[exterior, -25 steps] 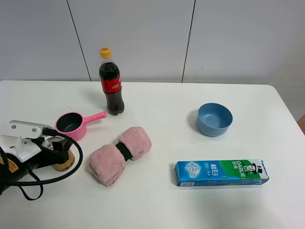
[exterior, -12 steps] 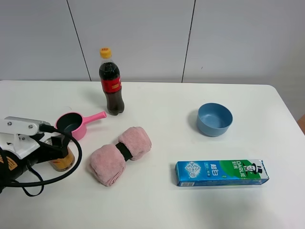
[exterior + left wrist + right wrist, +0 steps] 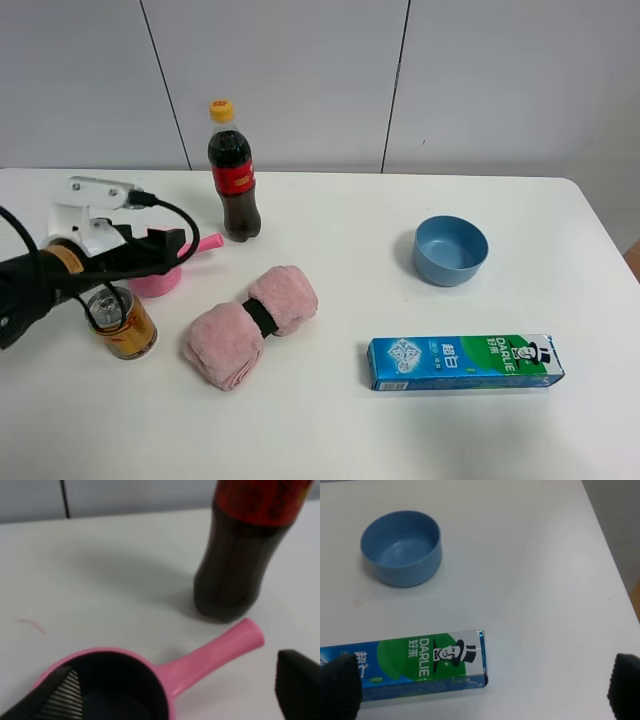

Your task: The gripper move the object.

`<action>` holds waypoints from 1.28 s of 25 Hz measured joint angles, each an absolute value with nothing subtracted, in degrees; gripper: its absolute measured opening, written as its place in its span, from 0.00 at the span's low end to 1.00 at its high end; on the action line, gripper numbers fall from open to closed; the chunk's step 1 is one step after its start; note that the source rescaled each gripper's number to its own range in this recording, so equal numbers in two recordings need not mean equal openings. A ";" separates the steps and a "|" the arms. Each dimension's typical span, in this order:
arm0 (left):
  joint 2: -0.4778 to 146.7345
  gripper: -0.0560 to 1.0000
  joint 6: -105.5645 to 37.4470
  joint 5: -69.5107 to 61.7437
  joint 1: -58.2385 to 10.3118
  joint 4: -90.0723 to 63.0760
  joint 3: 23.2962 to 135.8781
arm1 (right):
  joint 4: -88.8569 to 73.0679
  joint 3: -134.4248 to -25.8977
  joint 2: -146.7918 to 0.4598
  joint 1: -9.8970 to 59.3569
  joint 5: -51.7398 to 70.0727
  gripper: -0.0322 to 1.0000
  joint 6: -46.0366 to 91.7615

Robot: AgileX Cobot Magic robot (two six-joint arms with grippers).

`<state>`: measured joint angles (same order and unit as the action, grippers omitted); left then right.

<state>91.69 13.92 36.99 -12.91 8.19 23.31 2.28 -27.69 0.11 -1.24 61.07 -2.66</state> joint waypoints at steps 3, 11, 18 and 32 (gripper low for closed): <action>89.28 0.42 14.98 22.61 -12.91 9.98 31.23 | 2.28 -27.69 0.11 -1.24 61.07 1.00 -2.66; 74.08 0.42 11.42 -13.03 -12.91 10.69 53.37 | 2.28 -27.69 0.11 -1.24 61.07 1.00 -2.66; 68.19 0.42 1.13 -41.88 -5.59 9.95 67.26 | 2.28 -27.69 0.11 -1.24 61.07 1.00 -2.66; 49.86 0.42 -8.35 -62.18 6.20 -1.44 68.63 | 2.28 -27.69 0.11 -1.24 61.07 1.00 -2.66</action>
<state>49.86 -8.35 -62.18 6.20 -1.44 68.63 2.28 -27.69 0.11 -1.24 61.07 -2.66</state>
